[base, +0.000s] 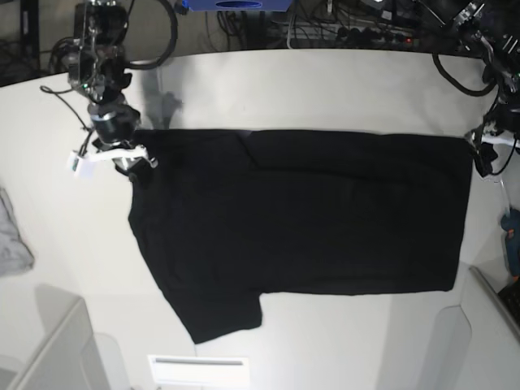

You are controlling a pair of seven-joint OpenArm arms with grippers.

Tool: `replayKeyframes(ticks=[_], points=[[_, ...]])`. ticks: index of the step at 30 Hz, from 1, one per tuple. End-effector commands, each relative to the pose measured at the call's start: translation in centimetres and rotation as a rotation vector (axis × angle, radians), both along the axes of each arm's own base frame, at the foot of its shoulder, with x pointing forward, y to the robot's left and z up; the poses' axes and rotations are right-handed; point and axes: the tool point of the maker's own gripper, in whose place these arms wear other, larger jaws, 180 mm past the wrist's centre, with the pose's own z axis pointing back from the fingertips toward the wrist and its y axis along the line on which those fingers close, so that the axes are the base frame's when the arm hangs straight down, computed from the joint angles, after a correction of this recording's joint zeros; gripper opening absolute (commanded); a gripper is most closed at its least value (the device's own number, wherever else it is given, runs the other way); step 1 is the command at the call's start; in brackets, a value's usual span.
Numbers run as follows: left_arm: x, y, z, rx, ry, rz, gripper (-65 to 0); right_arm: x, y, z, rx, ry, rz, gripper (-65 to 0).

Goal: Fold the T-shirt properly
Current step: 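Drag the shirt with both grippers, smoothing it flat, then release and regrasp the shoulder corners with both grippers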

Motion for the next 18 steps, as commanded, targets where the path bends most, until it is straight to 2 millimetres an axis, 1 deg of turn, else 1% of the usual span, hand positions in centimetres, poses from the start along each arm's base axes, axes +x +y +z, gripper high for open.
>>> replayKeyframes(ticks=[1,4,5,8,9,11,13,14,18], points=[[-0.5,1.2,1.7,0.037,-0.042,0.009,-1.2,0.0,-0.2,1.5,-0.012,-0.052,-0.012,-37.8],[-3.0,1.7,1.0,0.026,-0.014,0.011,-1.2,-2.1,-0.4,0.4,-0.012,-0.013,-0.032,-37.4],[-3.9,1.9,0.5,0.025,0.005,0.016,-1.2,-2.9,-0.4,0.0,-0.007,0.004,-0.044,-35.9],[-5.6,2.0,-1.3,0.005,0.065,0.006,-1.2,-4.7,-0.1,-1.1,0.014,0.041,-0.084,-29.3],[-6.0,1.9,-1.9,-0.006,0.079,0.002,-1.2,-5.2,0.0,-1.3,0.017,0.049,-0.093,-27.9],[-6.9,2.0,-3.2,-0.039,0.105,0.013,-1.2,-5.7,0.3,-1.6,0.026,0.061,-0.098,-27.3],[-7.2,2.1,-4.3,-0.069,0.118,0.025,-1.2,-5.9,0.5,-2.0,0.038,0.07,-0.112,-27.2],[-7.3,2.0,-4.7,-0.08,0.123,0.028,-1.3,-6.2,0.6,-2.7,0.045,0.089,-0.118,-27.2],[-7.2,1.8,-5.3,-0.095,0.129,0.028,-1.3,-6.1,0.5,-4.1,0.046,0.118,-0.125,-27.0]])
